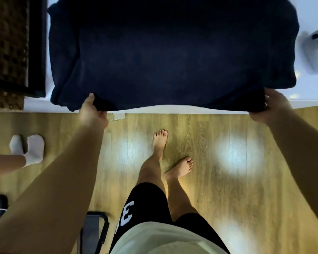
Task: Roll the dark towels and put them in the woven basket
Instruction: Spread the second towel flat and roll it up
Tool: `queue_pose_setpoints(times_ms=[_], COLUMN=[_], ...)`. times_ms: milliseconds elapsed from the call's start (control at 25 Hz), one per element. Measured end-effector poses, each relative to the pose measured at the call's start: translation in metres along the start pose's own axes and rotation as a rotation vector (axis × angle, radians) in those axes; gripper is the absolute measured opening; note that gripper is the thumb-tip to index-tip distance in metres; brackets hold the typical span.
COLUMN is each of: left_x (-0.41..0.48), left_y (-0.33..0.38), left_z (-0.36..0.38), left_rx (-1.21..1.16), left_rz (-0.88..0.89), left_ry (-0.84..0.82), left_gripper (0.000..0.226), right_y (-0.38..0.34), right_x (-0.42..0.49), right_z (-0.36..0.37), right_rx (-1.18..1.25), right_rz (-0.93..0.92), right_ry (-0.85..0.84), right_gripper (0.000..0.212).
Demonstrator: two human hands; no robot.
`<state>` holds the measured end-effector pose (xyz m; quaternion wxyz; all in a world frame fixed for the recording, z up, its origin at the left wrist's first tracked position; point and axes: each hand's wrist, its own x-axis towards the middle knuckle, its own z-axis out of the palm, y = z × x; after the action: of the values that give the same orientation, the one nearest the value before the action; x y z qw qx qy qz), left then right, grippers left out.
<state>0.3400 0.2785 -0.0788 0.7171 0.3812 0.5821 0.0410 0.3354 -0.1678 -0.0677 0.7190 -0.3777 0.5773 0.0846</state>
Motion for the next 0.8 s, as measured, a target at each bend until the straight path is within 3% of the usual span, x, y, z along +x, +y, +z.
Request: queue_pose_setpoints(times_ms=[120, 160, 240, 320, 440, 480, 560, 640, 680, 800], left_x=[0.020, 0.024, 0.028, 0.027, 0.024, 0.026, 0.031, 0.042, 0.045, 0.045], left_y=[0.019, 0.026, 0.039, 0.054, 0.066, 0.063, 0.057, 0.057, 0.065, 0.106], left_z=[-0.006, -0.007, -0.011, -0.019, -0.034, -0.039, -0.048, -0.056, -0.055, -0.055], left_rx=[-0.007, -0.009, -0.009, -0.072, -0.224, -0.238, -0.144, 0.016, 0.079, 0.210], left_rz=[0.066, 0.082, 0.080, 0.096, 0.157, 0.153, 0.053, -0.032, -0.047, 0.066], left_ry=[0.036, 0.041, 0.044, -0.032, -0.181, -0.159, -0.042, 0.042, 0.044, -0.039], left_gripper=[0.043, 0.040, 0.031, 0.027, 0.026, 0.021, 0.021, 0.027, 0.026, 0.030], right_y=[0.005, 0.008, 0.013, 0.013, 0.018, 0.023, 0.040, 0.041, 0.041, 0.023], right_x=[-0.001, -0.003, -0.006, -0.001, -0.004, -0.004, -0.005, -0.005, -0.002, 0.013], right_z=[0.002, 0.000, -0.006, -0.017, -0.035, -0.040, -0.041, -0.033, -0.034, -0.050], right_rx=[-0.256, -0.279, -0.369, -0.365, -0.098, -0.076, -0.079, -0.141, -0.176, -0.331], right_rz=[-0.003, -0.011, -0.037, -0.099, -0.189, -0.206, -0.101, -0.016, -0.002, -0.144], right_ry=[-0.051, -0.092, -0.171, -0.129, -0.085, -0.049, 0.027, 0.070, 0.087, 0.012], right_gripper=[0.057, 0.059, 0.044, 0.028, 0.034, 0.043, 0.049, 0.022, 0.019, 0.034])
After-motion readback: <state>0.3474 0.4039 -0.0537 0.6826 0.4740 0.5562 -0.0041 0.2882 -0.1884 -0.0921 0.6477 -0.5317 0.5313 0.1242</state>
